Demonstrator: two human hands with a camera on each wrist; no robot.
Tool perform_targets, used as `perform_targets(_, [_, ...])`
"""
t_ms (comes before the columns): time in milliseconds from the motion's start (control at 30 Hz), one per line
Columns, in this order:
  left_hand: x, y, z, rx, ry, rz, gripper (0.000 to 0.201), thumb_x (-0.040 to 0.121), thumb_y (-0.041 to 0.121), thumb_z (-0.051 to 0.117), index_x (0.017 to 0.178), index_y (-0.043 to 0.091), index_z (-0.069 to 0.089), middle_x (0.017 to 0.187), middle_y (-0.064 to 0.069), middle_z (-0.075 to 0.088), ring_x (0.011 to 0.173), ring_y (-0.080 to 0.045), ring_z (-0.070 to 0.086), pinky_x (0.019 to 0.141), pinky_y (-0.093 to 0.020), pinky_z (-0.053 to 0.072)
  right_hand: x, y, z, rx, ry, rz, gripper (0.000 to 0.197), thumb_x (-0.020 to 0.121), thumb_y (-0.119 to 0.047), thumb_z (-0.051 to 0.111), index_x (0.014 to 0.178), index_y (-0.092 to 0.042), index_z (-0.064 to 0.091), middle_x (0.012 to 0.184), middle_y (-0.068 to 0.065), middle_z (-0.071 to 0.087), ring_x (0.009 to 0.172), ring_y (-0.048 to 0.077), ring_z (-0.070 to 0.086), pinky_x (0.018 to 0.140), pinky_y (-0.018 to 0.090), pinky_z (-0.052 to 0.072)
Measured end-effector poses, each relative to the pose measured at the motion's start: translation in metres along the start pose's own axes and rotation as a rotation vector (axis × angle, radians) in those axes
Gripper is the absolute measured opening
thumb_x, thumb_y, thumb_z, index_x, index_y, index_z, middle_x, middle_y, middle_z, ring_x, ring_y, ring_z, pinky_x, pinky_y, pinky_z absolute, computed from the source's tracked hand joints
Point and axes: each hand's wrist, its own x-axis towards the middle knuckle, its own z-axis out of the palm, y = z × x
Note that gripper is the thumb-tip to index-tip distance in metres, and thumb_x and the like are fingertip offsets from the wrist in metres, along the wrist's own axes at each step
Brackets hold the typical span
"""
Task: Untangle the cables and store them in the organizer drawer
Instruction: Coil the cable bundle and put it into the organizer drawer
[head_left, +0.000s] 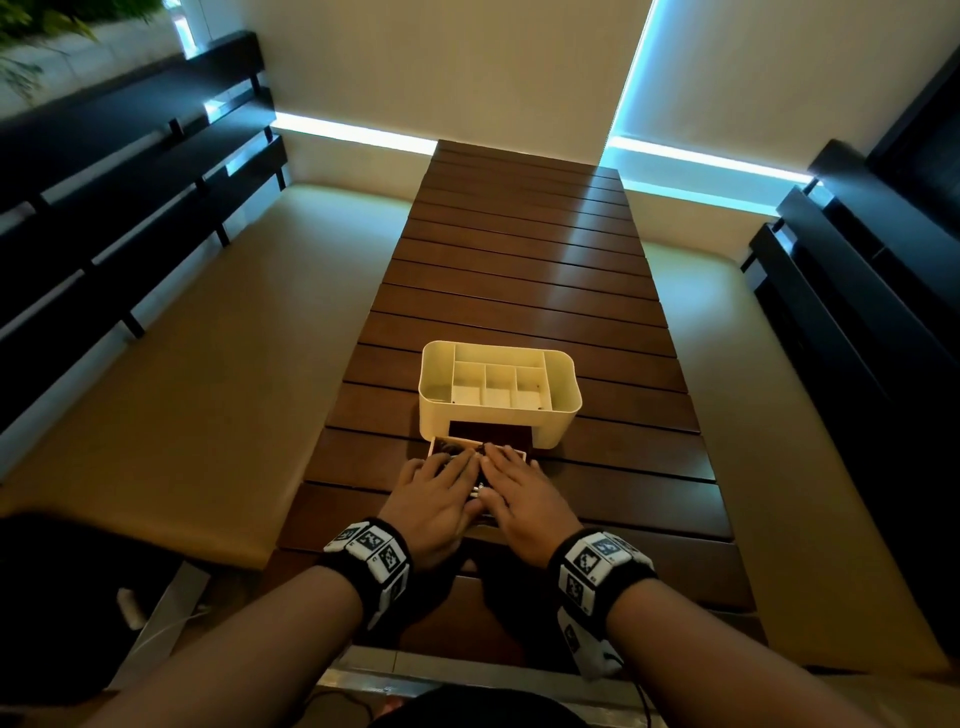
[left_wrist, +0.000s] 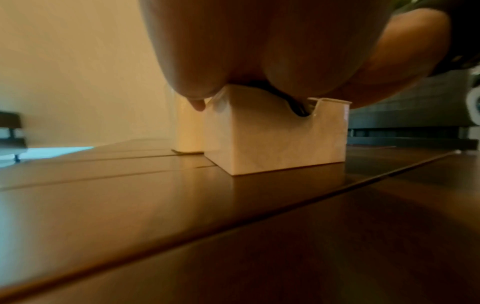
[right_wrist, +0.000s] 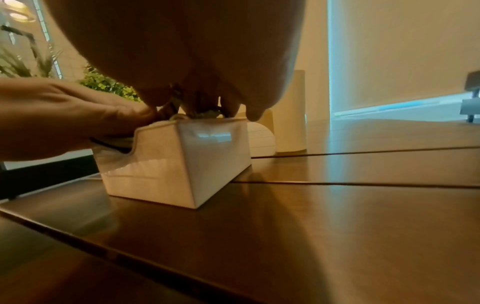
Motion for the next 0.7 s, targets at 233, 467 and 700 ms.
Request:
perform_targets(233, [0.002, 0.003, -0.003, 0.024, 0.007, -0.032, 0.067, 0.098, 0.053, 0.005, 0.158, 0.024, 0.004, 0.162, 0.004, 0.024, 0.14, -0.02, 0.03, 0.11, -0.043, 0.024, 0.001, -0.002, -0.004, -0.16, -0.032, 0.026, 0.054, 0.107, -0.041, 0.019, 0.158, -0.027, 0.009, 0.165, -0.014, 0.002, 0.151, 0.006, -0.005, 0.121, 0.043, -0.01])
perform_targets(467, [0.006, 0.012, -0.007, 0.093, -0.023, -0.082, 0.074, 0.09, 0.054, -0.007, 0.156, 0.025, 0.014, 0.162, 0.003, 0.023, 0.14, -0.023, 0.031, 0.108, -0.046, 0.026, 0.012, 0.014, -0.037, 0.169, 0.535, -0.136, 0.025, 0.093, -0.031, 0.059, 0.111, -0.02, 0.073, 0.114, -0.007, 0.068, 0.109, 0.01, 0.056, 0.097, 0.041, 0.049])
perform_targets(700, [0.014, 0.018, -0.005, 0.088, -0.035, -0.103, 0.063, 0.1, 0.051, 0.008, 0.157, 0.024, 0.013, 0.163, 0.0, 0.021, 0.138, -0.026, 0.032, 0.105, -0.045, 0.03, 0.031, 0.021, -0.081, -0.212, 0.233, 0.109, 0.042, 0.098, -0.033, 0.052, 0.14, -0.032, 0.05, 0.14, -0.01, 0.054, 0.131, 0.018, 0.037, 0.107, 0.042, 0.034])
